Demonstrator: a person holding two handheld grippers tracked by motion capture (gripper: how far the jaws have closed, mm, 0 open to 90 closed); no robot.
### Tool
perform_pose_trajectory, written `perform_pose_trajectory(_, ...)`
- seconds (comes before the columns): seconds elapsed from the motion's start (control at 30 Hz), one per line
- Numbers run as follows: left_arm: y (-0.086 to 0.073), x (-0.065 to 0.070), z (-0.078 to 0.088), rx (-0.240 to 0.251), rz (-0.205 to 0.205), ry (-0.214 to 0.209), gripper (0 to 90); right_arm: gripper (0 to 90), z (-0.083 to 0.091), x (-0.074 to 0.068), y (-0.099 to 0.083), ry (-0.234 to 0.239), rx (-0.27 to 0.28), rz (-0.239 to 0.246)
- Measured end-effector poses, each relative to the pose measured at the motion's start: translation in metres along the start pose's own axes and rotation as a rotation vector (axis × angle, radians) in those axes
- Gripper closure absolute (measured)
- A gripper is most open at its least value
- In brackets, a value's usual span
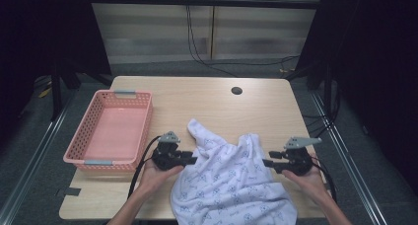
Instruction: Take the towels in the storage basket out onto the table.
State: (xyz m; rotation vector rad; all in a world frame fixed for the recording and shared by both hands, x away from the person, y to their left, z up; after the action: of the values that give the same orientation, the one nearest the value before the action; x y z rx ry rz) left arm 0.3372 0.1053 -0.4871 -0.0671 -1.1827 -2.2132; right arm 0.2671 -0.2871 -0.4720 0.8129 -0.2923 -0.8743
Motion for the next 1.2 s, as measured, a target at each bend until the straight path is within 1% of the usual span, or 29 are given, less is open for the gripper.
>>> perform_pose_trajectory(0.13, 0.016, -0.021, -0.015, 0.044, 0.029, 0.028, 54.5, 50.3, -0.034, 0.031, 0.026, -0.039, 0.011, -0.024)
perform_pose_trajectory(0.17, 0.020, -0.025, -0.018, 0.076, 0.044, 0.042, 54.5, 50.3, -0.034, 0.031, 0.026, -0.039, 0.011, -0.024)
perform_pose_trajectory(0.2, 0.023, -0.029, -0.020, 0.090, 0.059, 0.037, 50.6, 48.6, -0.049, 0.042, 0.034, -0.044, 0.015, -0.053)
perform_pose_trajectory(0.3, 0.026, -0.033, -0.028, 0.088, 0.065, 0.031, 46.8, 46.4, -0.059, 0.047, 0.040, -0.046, 0.014, -0.056)
perform_pose_trajectory(0.33, 0.026, -0.033, -0.032, 0.066, 0.055, 0.061, 46.8, 45.7, -0.064, 0.049, 0.042, -0.051, 0.013, -0.061)
perform_pose_trajectory(0.37, 0.025, -0.034, -0.036, 0.054, 0.058, 0.066, 46.3, 45.7, -0.069, 0.051, 0.043, -0.035, 0.014, -0.069)
perform_pose_trajectory(0.4, 0.024, -0.034, -0.039, 0.055, 0.068, 0.056, 47.8, 44.9, -0.074, 0.051, 0.043, -0.034, 0.011, -0.077)
perform_pose_trajectory(0.43, 0.023, -0.035, -0.042, 0.041, 0.066, 0.068, 52.1, 44.2, -0.080, 0.052, 0.044, -0.038, -0.007, -0.071)
perform_pose_trajectory(0.47, 0.021, -0.035, -0.045, 0.022, 0.055, 0.053, 68.6, 47.3, -0.089, 0.051, 0.043, -0.038, -0.035, -0.066)
perform_pose_trajectory(0.5, 0.021, -0.035, -0.045, 0.022, 0.055, 0.053, 74.5, 47.3, -0.089, 0.051, 0.043, -0.038, -0.035, -0.066)
perform_pose_trajectory(0.53, 0.020, -0.034, -0.046, 0.021, 0.052, 0.055, 79.3, 64.9, -0.093, 0.051, 0.042, -0.011, -0.041, -0.064)
perform_pose_trajectory(0.57, 0.020, -0.035, -0.046, 0.026, 0.058, 0.045, 79.3, 64.9, -0.093, 0.051, 0.042, -0.011, -0.041, -0.064)
perform_pose_trajectory(0.6, 0.021, -0.034, -0.044, 0.030, 0.053, 0.047, 81.2, 74.7, -0.093, 0.050, 0.043, -0.003, -0.034, -0.060)
perform_pose_trajectory(0.63, 0.023, -0.034, -0.042, 0.040, 0.051, 0.058, 82.3, 83.6, -0.091, 0.050, 0.045, 0.020, -0.021, -0.076)
perform_pose_trajectory(0.67, 0.028, -0.034, -0.035, 0.061, 0.047, 0.059, 82.6, 86.8, -0.084, 0.051, 0.052, 0.009, 0.016, -0.085)
perform_pose_trajectory(0.7, 0.028, -0.034, -0.035, 0.061, 0.047, 0.059, 82.6, 86.8, -0.084, 0.051, 0.052, 0.009, 0.016, -0.085)
perform_pose_trajectory(0.73, 0.040, -0.034, -0.021, 0.098, 0.038, 0.078, 82.6, 87.9, -0.070, 0.057, 0.062, -0.003, 0.074, -0.101)
perform_pose_trajectory(0.77, 0.040, -0.034, -0.021, 0.098, 0.038, 0.078, 82.6, 87.9, -0.070, 0.057, 0.062, -0.003, 0.074, -0.101)
perform_pose_trajectory(0.8, 0.055, -0.033, -0.004, 0.140, 0.022, 0.098, 82.6, 88.2, -0.051, 0.064, 0.077, -0.026, 0.130, -0.108)
perform_pose_trajectory(0.83, 0.055, -0.033, -0.004, 0.140, 0.022, 0.098, 82.6, 88.2, -0.051, 0.064, 0.077, -0.026, 0.130, -0.108)
perform_pose_trajectory(0.87, 0.070, -0.031, 0.013, 0.188, 0.007, 0.121, 82.6, 88.3, -0.027, 0.070, 0.094, -0.053, 0.192, -0.096)
perform_pose_trajectory(0.9, 0.070, -0.031, 0.013, 0.188, 0.007, 0.121, 82.5, 88.3, -0.027, 0.070, 0.094, -0.053, 0.192, -0.096)
perform_pose_trajectory(0.93, 0.083, -0.028, 0.029, 0.236, -0.007, 0.137, 82.5, 88.3, -0.008, 0.071, 0.107, -0.075, 0.242, -0.085)
perform_pose_trajectory(0.97, 0.083, -0.028, 0.029, 0.236, -0.007, 0.137, 82.4, 88.3, -0.008, 0.071, 0.107, -0.075, 0.242, -0.085)
perform_pose_trajectory(1.0, 0.086, -0.024, 0.036, 0.254, -0.014, 0.139, 82.4, 88.3, 0.002, 0.070, 0.112, -0.075, 0.274, -0.079)
perform_pose_trajectory(1.03, 0.087, -0.020, 0.039, 0.264, -0.020, 0.125, 82.4, 88.2, 0.011, 0.067, 0.115, -0.068, 0.305, -0.074)
perform_pose_trajectory(1.07, 0.084, -0.015, 0.041, 0.247, -0.043, 0.122, 82.3, 88.3, 0.018, 0.063, 0.116, -0.061, 0.321, -0.065)
perform_pose_trajectory(1.1, 0.079, -0.010, 0.041, 0.226, -0.056, 0.119, 82.3, 88.3, 0.023, 0.056, 0.113, -0.057, 0.313, -0.036)
perform_pose_trajectory(1.2, 0.052, 0.001, 0.034, 0.188, -0.041, 0.064, 82.1, 88.2, 0.026, 0.039, 0.092, -0.029, 0.275, 0.004)
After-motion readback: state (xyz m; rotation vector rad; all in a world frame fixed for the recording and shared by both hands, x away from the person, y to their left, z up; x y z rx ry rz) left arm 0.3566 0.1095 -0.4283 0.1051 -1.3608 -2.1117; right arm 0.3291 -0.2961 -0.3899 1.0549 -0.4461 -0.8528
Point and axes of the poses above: each handheld gripper's, and its own axes: z roughly backward along the jaws, y roughly out of its top, x roughly to its right, the point moved 1 cm from there along -z, roughly forward along the jaws, and after that the axes turned 2 degrees about -y, right-handed, at the moved point
